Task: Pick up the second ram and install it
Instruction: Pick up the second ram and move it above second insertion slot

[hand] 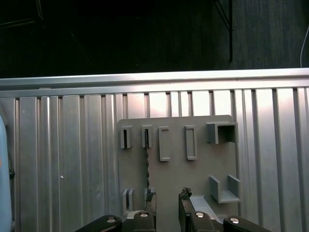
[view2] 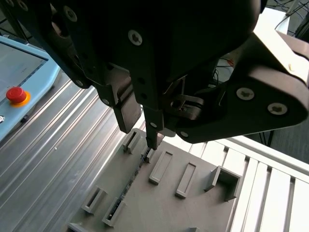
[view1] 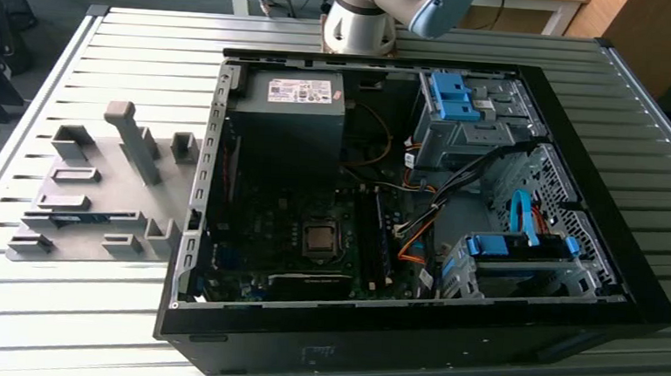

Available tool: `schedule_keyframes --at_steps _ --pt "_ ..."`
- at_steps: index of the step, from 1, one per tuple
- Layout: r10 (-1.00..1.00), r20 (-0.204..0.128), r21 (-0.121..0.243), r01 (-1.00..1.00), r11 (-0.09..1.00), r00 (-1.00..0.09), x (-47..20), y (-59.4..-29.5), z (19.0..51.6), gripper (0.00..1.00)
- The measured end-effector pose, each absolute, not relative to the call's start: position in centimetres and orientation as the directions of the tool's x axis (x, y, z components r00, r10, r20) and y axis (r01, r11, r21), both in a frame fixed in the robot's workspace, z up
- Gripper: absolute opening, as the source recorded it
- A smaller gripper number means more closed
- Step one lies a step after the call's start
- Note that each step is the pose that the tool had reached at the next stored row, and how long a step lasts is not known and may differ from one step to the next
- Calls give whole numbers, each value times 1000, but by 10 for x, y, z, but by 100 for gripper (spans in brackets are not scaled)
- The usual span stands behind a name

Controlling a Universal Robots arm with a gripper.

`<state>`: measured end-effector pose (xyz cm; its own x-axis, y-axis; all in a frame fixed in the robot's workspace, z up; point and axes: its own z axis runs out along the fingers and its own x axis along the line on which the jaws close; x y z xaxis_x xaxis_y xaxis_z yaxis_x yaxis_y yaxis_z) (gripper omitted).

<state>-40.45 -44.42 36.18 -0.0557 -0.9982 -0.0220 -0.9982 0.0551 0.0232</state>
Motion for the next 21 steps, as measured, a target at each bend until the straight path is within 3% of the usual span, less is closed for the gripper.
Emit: schedule_keyframes --at_steps 21 --pt "-998 -22 23 -998 55 -56 -405 -445 353 32"
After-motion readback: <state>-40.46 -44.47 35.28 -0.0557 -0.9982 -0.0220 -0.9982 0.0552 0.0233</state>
